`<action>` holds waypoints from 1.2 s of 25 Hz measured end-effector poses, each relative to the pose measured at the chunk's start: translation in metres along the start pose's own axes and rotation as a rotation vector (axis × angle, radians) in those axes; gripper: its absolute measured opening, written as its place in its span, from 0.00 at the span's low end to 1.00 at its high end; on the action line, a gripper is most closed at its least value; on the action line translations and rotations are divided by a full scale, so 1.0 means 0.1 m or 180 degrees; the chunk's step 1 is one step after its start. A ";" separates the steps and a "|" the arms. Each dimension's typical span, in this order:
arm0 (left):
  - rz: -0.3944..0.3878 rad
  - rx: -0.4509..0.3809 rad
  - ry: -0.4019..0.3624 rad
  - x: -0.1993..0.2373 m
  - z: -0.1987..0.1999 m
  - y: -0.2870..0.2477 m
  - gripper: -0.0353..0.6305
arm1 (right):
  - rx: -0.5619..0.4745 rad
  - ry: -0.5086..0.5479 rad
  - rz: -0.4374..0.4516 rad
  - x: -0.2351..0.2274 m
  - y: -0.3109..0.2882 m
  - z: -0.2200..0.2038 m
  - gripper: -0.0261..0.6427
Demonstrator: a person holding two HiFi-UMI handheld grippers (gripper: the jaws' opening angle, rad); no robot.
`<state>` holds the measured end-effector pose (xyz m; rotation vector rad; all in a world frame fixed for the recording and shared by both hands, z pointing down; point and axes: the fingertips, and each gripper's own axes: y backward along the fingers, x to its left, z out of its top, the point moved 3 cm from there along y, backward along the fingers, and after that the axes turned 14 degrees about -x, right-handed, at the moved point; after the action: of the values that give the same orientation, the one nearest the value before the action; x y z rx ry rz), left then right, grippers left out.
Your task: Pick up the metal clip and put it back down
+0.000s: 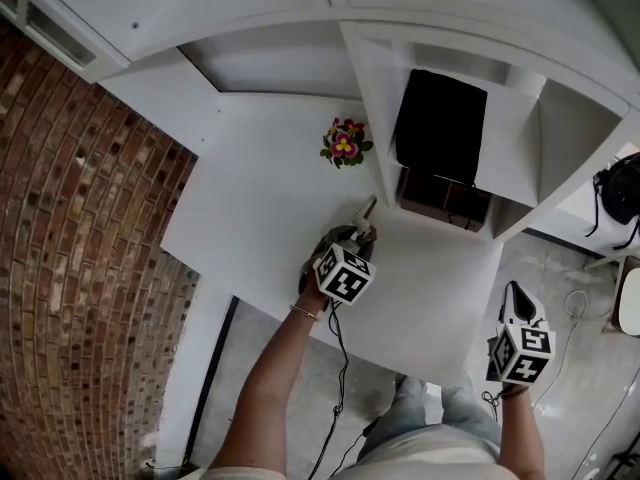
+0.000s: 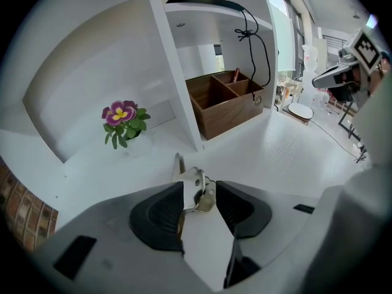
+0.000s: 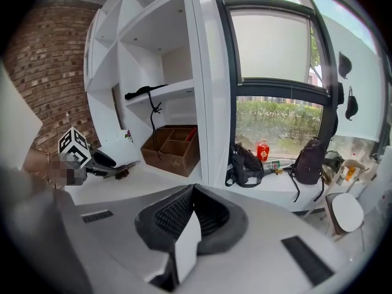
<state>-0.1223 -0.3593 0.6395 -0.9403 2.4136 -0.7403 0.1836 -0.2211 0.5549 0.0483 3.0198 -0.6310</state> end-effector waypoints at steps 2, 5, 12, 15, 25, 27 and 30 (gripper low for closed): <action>0.0022 -0.0054 0.0106 0.00 0.02 0.05 0.30 | -0.0007 0.0021 0.0032 0.00 0.00 0.02 0.04; 0.0049 -0.0163 0.0339 -0.02 0.07 0.13 0.30 | -0.0025 0.0057 0.0093 0.01 -0.01 0.06 0.04; 0.0304 -0.0485 0.0755 -0.05 0.25 0.42 0.30 | -0.0090 0.0185 0.0296 0.06 -0.04 0.20 0.04; 0.0360 -0.0664 0.0959 -0.13 0.39 0.65 0.30 | -0.0132 0.0251 0.0428 0.12 -0.06 0.28 0.04; 0.1218 -0.1421 0.1772 -0.29 0.67 1.67 0.16 | -0.0469 0.0566 0.1112 0.63 -0.05 0.80 0.04; 0.1425 -0.1534 0.1886 -0.32 0.71 1.83 0.14 | -0.0559 0.0658 0.1253 0.72 -0.06 0.93 0.04; 0.1644 -0.1762 0.2038 -0.46 0.75 2.12 0.10 | -0.0644 0.0724 0.1432 0.83 0.02 1.05 0.04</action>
<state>-0.1499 -0.2175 0.4610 -0.1997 3.3253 -0.1786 0.1055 -0.2600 0.4532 0.8124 3.0950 -0.2933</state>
